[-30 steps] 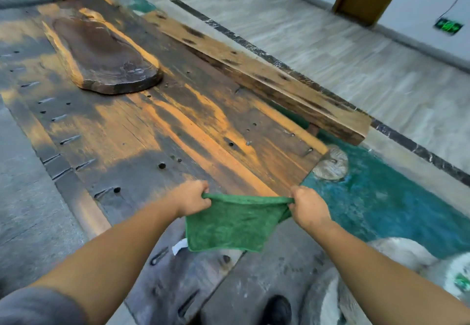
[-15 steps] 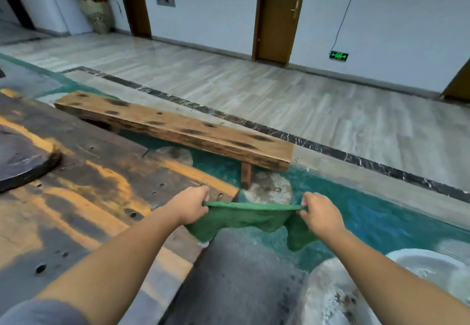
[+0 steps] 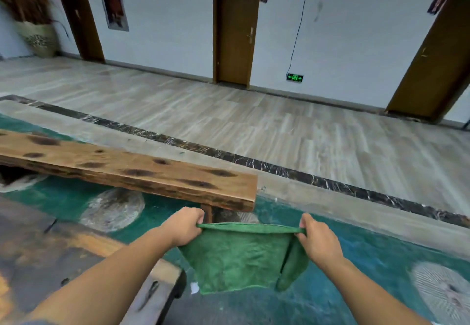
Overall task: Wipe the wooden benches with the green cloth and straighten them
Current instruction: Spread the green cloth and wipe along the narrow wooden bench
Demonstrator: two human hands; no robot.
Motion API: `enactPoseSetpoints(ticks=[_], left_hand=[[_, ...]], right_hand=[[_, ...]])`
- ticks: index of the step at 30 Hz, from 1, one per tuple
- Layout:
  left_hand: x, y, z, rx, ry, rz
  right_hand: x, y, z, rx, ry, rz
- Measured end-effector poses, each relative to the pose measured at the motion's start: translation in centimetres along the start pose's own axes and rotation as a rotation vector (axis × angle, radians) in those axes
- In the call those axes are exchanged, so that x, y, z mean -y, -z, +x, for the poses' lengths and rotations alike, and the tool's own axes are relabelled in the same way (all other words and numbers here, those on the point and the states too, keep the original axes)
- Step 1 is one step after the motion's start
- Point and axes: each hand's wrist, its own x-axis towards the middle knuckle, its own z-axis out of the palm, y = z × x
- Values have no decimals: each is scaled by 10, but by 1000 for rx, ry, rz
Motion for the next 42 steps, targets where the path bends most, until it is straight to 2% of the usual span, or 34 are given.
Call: enactPoseSetpoints(ticks=[5,10,17,21,27,35,42], left_hand=[[5,15,133,24,-24,-79],[0,40,241,57,-11,-123],[-29,49,379,121,-27,-24],[-47,53,457,105,6,9],[-57,54,527,64,251,-25],[-38,34,569,9,575,-192],[1,9,599,-5,741,-346]], right_hand=[[-13,2,113,56,-70,-4],[-31,-1,199,31,-116,52],[-96,-14,330,83,-184,112],[-134,-27,435,140,-77,93],[-152,-23,581,242,149,52],[-113,-39,732,321,407,71],[-71,-92,814,443,541,15]])
